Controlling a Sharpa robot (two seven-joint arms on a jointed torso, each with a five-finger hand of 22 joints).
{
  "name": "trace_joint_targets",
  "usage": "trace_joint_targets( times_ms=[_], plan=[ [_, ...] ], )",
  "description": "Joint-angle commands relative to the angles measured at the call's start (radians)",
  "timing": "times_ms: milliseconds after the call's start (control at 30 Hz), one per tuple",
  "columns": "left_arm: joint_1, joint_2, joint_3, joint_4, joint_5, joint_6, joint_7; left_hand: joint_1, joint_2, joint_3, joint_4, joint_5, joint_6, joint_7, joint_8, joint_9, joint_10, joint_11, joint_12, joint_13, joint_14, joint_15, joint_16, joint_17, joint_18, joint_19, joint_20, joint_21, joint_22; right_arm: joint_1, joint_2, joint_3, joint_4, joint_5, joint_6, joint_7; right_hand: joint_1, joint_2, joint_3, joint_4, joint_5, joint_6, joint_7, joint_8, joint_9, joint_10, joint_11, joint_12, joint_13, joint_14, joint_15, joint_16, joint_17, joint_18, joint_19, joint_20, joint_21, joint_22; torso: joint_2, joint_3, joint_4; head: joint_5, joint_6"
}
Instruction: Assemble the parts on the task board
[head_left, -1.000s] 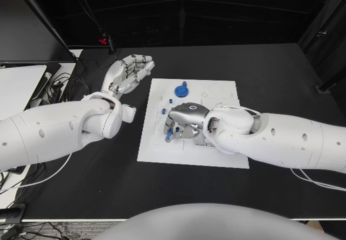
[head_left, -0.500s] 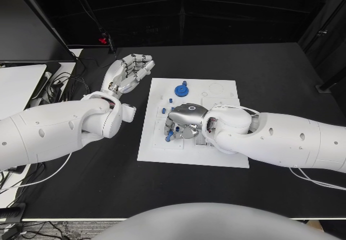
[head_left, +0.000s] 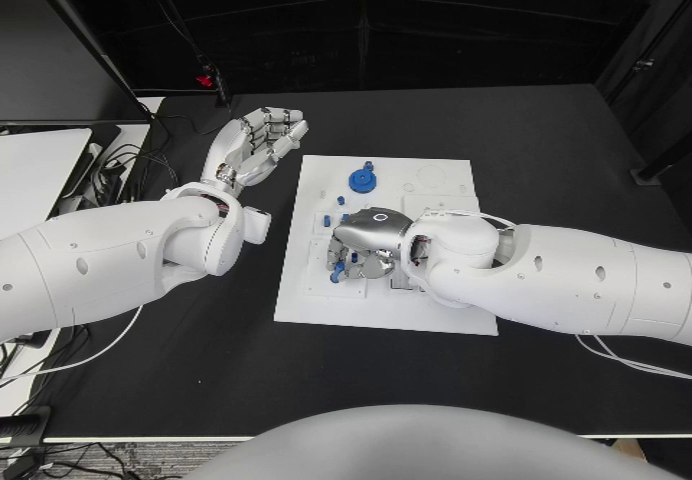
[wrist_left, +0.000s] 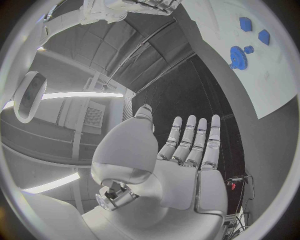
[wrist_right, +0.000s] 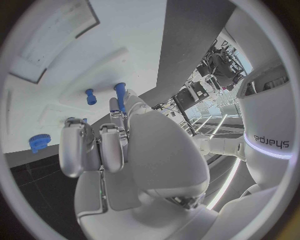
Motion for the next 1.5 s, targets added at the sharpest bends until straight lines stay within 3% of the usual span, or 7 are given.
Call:
trace_joint_targets(
  times_ms=[33, 367, 900, 1233, 1367, 1400, 1500],
  plan=[
    [0.001, 0.000, 0.001, 0.001, 0.001, 0.001, 0.093, 0.000, 0.006, -0.006, 0.001, 0.007, -0.006, 0.133, 0.004, -0.001, -0.004, 0.000, 0.003, -0.001, -0.004, 0.000, 0.005, -0.001, -0.004, 0.003, 0.002, 0.005, -0.001, 0.000, 0.001, -0.001, 0.000, -0.008, 0.016, -0.004, -0.030, -0.022, -0.014, 0.019, -0.005, -0.052, 0.017, -0.025, -0.008, -0.049, 0.016, -0.006, -0.002, 0.052, 0.018, -0.012, -0.016, 0.011, 0.008, 0.016, -0.019, 0.166, -0.001, -0.0003, 0.0008, -0.001, 0.001],
    [0.001, 0.001, 0.001, 0.000, 0.001, 0.004, 0.092, 0.002, 0.009, -0.006, 0.001, 0.008, -0.006, 0.133, 0.005, -0.001, -0.004, 0.000, 0.005, -0.001, -0.004, 0.000, 0.006, -0.003, -0.004, 0.004, 0.002, 0.005, -0.001, 0.000, -0.008, -0.001, 0.001, 0.024, -0.068, 0.038, -0.127, -0.071, -0.093, 0.042, -0.004, -0.232, 0.060, -0.027, -0.008, -0.178, 0.056, 0.002, 0.003, 0.031, 0.052, -0.046, -0.084, 0.024, -0.022, 0.048, -0.078, 0.137, -0.001, -0.0006, -0.0003, -0.006, 0.004],
    [0.001, 0.001, 0.001, -0.002, 0.001, 0.004, 0.092, 0.003, 0.009, -0.006, 0.001, 0.008, -0.006, 0.133, 0.005, -0.002, -0.004, 0.000, 0.005, -0.001, -0.003, 0.000, 0.006, -0.003, -0.004, 0.004, 0.002, 0.005, -0.001, 0.006, -0.163, -0.001, 0.091, 0.531, -0.332, 0.246, -0.152, -0.038, -0.127, 0.040, 0.010, -0.250, 0.060, -0.001, 0.001, -0.199, 0.056, 0.061, 0.008, -0.088, 0.054, -0.241, -0.391, 0.080, -0.162, 0.057, -0.341, 0.003, -0.005, -0.0028, 0.0027, -0.026, 0.012],
    [0.001, 0.001, 0.001, -0.002, 0.009, -0.004, 0.090, 0.003, 0.009, -0.007, 0.001, 0.008, -0.006, 0.133, 0.005, -0.002, -0.004, 0.000, 0.006, -0.001, -0.003, 0.000, 0.007, -0.004, -0.004, 0.004, 0.002, 0.006, -0.001, 0.044, -0.396, -0.001, 0.207, 0.971, -0.236, 0.239, -0.231, 0.029, -0.239, 0.044, 0.080, -0.337, 0.032, 0.037, 0.001, -0.121, 0.022, 0.195, 0.048, -0.372, 0.045, -0.556, -0.739, 0.144, -0.449, 0.050, -0.824, -0.249, -0.007, -0.0062, -0.0033, -0.064, 0.019],
    [0.001, 0.003, 0.001, -0.005, 0.012, -0.006, 0.090, 0.003, 0.009, -0.007, 0.001, 0.008, -0.007, 0.133, 0.006, -0.002, -0.004, 0.000, 0.006, -0.001, -0.003, 0.000, 0.007, -0.004, -0.004, 0.004, 0.002, 0.006, -0.002, 0.046, -0.457, -0.002, 0.229, 1.010, -0.209, 0.193, -0.301, 0.066, -0.295, 0.044, 0.085, -0.456, -0.029, 0.042, 0.002, -0.084, -0.001, 0.374, 0.166, -0.480, 0.044, -0.566, -0.729, 0.142, -0.520, 0.045, -0.909, -0.292, -0.008, -0.0072, -0.0043, -0.090, 0.022],
    [0.001, 0.004, 0.001, -0.006, 0.012, -0.006, 0.090, 0.003, 0.009, -0.007, 0.001, 0.008, -0.007, 0.133, 0.006, -0.002, -0.004, 0.000, 0.006, -0.001, -0.003, 0.000, 0.007, -0.004, -0.004, 0.004, 0.002, 0.006, -0.002, 0.047, -0.470, -0.002, 0.233, 1.008, -0.208, 0.175, -0.343, 0.122, -0.339, 0.012, 0.104, -0.501, -0.046, 0.115, 0.021, -0.245, -0.013, 0.652, 0.391, -0.545, 0.051, -0.501, -0.683, 0.153, -0.546, 0.034, -0.946, -0.307, -0.009, -0.0078, -0.0042, -0.104, 0.023],
    [0.001, 0.006, 0.001, -0.007, 0.012, -0.004, 0.091, 0.003, 0.009, -0.007, 0.001, 0.008, -0.007, 0.133, 0.006, -0.002, -0.004, 0.000, 0.006, -0.001, -0.003, 0.000, 0.007, -0.004, -0.004, 0.004, 0.002, 0.006, -0.002, 0.047, -0.499, -0.004, 0.243, 0.951, -0.211, 0.114, -0.377, 0.097, -0.403, 0.051, 0.094, -0.550, -0.070, 0.197, 0.033, -0.275, -0.013, 0.972, 0.659, -0.544, 0.035, -0.431, -0.654, 0.143, -0.510, 0.041, -0.927, -0.287, -0.008, -0.0069, 0.0007, -0.140, 0.026]
  ],
)
